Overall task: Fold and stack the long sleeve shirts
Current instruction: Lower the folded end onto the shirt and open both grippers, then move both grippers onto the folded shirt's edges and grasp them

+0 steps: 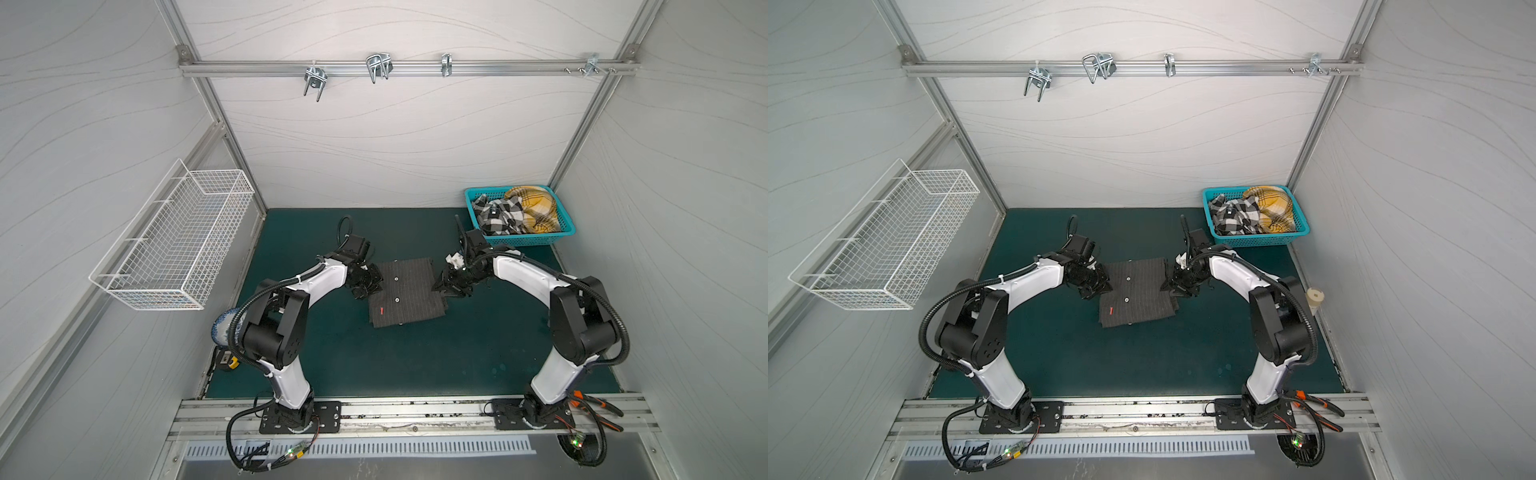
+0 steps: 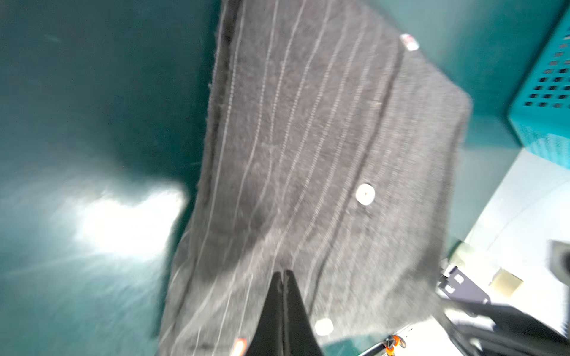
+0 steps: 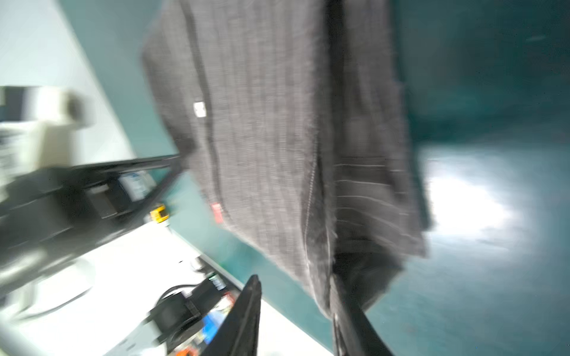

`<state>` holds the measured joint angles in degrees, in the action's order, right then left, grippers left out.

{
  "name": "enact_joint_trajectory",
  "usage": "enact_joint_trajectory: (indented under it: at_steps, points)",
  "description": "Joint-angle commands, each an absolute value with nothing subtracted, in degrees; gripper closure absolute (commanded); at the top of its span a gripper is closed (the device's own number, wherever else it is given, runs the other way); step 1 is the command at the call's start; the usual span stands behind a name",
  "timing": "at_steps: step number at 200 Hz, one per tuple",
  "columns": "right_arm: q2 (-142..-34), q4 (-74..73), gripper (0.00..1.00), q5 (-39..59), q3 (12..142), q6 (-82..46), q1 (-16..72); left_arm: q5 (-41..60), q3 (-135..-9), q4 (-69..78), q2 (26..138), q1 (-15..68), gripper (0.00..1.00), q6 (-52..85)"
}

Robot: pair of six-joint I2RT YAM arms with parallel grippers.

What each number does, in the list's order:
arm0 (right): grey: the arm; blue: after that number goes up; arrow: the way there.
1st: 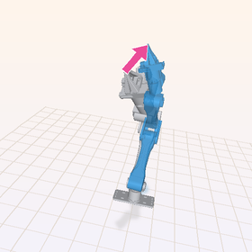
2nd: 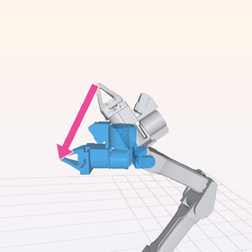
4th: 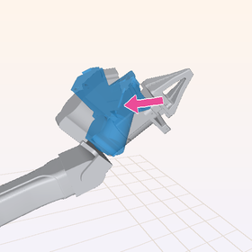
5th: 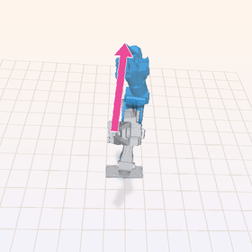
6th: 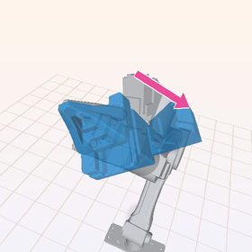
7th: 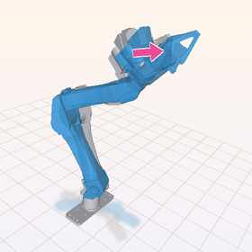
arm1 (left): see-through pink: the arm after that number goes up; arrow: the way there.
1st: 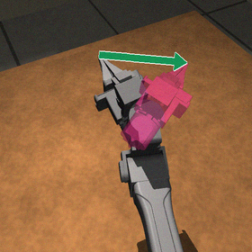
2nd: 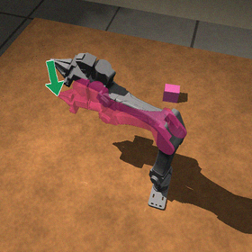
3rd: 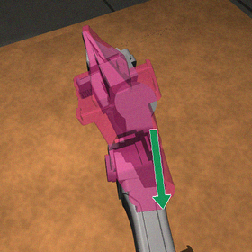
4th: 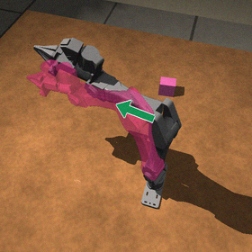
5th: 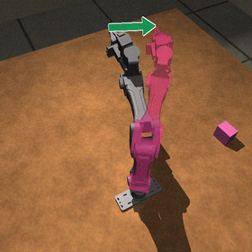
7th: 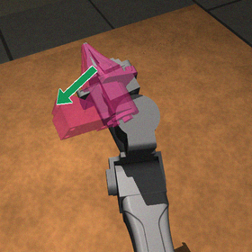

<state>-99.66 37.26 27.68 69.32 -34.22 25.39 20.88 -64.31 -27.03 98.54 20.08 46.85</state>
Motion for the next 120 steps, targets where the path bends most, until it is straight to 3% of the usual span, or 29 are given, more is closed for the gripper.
enact_joint_trajectory:
  at_steps: [1,22,52,95,120]
  points:
    - [-101.23,42.59,0.62,21.37,68.82,-30.61,27.13,20.29,-62.91,-28.12,96.43,20.03,0.95,45.9]
    - [-103.66,41.05,0.64,20.32,68.91,-30.24,27.33,21.28,-61.83,-26.6,98.09,20.04,0.96,45.71]
    - [-106.88,40.6,0.78,17.78,70.01,-29.53,26.99,20.84,-62.96,-25.8,103.94,19.44,0.99,44.55]
    - [-111.31,39.56,0.77,17.92,69.7,-28.7,27.07,19.09,-63.28,-25.46,109.46,17.87,1.0,43.81]
    - [-107.22,41.88,0.74,17.0,70.2,-28.22,27.07,18.81,-64.46,-26.9,107.61,17.73,1.0,43.03]
